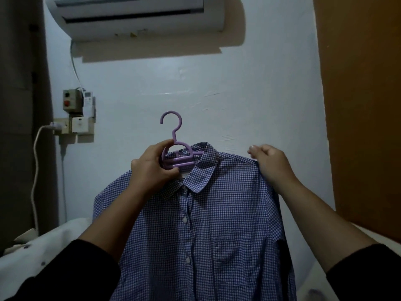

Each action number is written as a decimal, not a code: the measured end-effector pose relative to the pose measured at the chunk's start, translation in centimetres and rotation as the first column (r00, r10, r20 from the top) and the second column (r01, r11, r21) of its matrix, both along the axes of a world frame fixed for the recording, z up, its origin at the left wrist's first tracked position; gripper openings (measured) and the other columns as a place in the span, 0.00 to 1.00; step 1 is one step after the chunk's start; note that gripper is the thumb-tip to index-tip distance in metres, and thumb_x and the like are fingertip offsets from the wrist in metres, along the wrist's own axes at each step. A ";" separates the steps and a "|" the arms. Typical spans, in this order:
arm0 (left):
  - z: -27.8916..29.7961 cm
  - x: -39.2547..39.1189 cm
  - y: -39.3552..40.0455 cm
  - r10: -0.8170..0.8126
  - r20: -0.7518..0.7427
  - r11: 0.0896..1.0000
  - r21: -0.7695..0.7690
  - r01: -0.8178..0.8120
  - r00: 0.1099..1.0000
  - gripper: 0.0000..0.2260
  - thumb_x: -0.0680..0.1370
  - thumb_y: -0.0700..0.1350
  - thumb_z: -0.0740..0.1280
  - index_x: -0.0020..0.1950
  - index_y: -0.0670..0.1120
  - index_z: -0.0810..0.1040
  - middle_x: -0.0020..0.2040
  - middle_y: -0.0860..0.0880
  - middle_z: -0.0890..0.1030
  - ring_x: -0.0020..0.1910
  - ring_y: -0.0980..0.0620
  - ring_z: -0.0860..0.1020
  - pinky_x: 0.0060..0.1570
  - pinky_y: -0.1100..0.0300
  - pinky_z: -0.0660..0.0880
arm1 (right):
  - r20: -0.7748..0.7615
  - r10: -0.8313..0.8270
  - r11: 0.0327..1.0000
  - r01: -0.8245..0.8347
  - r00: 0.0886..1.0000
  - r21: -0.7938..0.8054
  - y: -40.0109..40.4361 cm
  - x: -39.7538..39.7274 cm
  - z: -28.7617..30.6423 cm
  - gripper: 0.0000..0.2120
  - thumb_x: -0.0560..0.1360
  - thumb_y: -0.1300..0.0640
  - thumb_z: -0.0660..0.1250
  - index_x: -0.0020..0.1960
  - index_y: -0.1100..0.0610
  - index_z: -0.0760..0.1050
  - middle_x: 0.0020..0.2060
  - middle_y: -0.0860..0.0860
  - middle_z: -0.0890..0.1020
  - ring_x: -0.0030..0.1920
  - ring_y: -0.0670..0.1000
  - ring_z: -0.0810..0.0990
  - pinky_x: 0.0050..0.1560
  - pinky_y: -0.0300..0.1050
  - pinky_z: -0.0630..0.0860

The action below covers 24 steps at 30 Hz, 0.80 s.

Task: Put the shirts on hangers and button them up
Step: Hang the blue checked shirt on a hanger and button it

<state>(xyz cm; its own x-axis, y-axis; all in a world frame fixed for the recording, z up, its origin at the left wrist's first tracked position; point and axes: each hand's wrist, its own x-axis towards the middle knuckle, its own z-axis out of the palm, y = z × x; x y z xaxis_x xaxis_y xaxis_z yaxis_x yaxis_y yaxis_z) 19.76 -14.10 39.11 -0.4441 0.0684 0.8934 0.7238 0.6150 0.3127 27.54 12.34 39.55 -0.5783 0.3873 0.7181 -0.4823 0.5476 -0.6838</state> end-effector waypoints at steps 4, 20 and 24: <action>-0.8 0.4 1.5 0.115 -0.039 0.989 -0.093 -0.118 0.993 0.31 0.67 0.53 0.75 0.68 0.63 0.68 0.64 0.55 0.71 0.59 0.54 0.73 0.53 0.56 0.59 | -0.335 -0.170 0.858 0.306 0.927 0.412 -4.2 0.3 0.5 0.11 0.74 0.47 0.67 0.55 0.47 0.77 0.52 0.44 0.78 0.59 0.49 0.70 0.56 0.43 0.57; -0.3 4.5 -1.9 0.039 0.096 0.989 -0.143 -0.025 0.995 0.36 0.69 0.59 0.73 0.73 0.56 0.63 0.60 0.53 0.74 0.53 0.55 0.75 0.57 0.55 0.73 | -0.264 -0.094 0.725 0.248 0.960 0.643 -10.0 -3.1 -1.6 0.29 0.70 0.51 0.70 0.69 0.48 0.65 0.61 0.47 0.72 0.62 0.51 0.67 0.57 0.49 0.60; 0.6 5.1 -4.7 0.155 0.313 0.982 -0.150 -0.112 0.937 0.31 0.72 0.68 0.55 0.69 0.52 0.71 0.59 0.50 0.79 0.58 0.49 0.76 0.57 0.55 0.71 | -0.301 -0.053 0.779 0.228 0.952 0.584 -10.1 -3.3 -1.2 0.28 0.68 0.53 0.72 0.67 0.46 0.68 0.59 0.45 0.73 0.61 0.50 0.67 0.53 0.46 0.56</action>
<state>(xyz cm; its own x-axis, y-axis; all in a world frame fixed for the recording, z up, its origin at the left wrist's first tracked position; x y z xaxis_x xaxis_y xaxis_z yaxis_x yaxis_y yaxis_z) 24.83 -18.80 39.67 -0.7191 0.0923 0.6888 0.5059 0.7490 0.4278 24.27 2.22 38.39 -0.3164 -0.1162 0.9415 -0.4739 0.8791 -0.0508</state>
